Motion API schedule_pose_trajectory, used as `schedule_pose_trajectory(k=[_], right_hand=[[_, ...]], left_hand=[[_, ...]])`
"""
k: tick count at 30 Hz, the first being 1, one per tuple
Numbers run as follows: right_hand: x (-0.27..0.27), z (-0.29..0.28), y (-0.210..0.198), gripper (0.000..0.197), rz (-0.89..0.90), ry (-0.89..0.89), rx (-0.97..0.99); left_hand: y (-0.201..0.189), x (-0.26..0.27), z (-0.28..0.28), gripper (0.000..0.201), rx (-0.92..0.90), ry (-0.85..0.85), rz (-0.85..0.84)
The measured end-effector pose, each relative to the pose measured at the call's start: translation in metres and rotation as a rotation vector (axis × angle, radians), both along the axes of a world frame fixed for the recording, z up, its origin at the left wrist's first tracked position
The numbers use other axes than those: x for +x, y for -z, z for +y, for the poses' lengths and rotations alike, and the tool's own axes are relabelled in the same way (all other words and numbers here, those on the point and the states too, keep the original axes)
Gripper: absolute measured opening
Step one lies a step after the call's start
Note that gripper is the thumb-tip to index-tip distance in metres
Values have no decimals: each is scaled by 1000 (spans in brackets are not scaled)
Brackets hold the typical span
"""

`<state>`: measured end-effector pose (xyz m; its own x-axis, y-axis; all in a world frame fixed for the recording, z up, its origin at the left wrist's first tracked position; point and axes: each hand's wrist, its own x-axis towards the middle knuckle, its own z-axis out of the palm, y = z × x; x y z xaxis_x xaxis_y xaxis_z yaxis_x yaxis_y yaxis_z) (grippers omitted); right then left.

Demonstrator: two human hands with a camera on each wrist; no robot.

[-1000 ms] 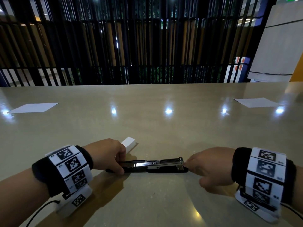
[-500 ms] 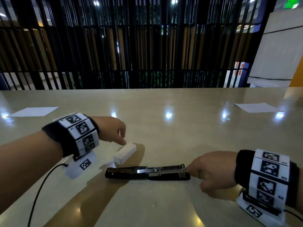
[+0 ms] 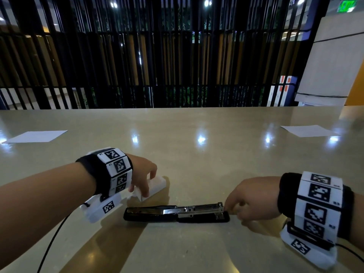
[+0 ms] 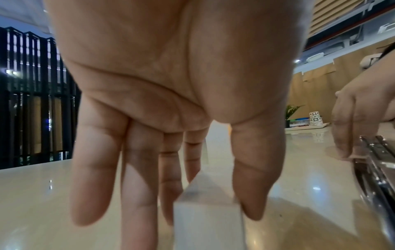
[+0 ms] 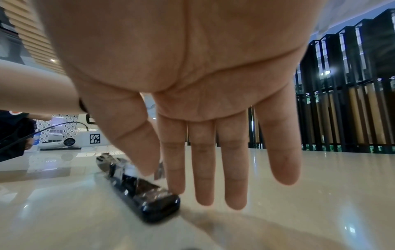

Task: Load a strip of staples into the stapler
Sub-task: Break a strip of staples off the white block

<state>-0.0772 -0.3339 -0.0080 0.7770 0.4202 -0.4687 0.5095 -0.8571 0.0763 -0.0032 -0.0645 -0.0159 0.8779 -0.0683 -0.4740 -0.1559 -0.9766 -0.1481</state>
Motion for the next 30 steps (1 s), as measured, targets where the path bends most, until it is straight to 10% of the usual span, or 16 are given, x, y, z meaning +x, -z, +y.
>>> schedule_pose_trajectory(k=[30], right_hand=[[75,72,-7,37,-260,-41,265]], left_hand=[[-26,20,-59,32,-463,206,-7]])
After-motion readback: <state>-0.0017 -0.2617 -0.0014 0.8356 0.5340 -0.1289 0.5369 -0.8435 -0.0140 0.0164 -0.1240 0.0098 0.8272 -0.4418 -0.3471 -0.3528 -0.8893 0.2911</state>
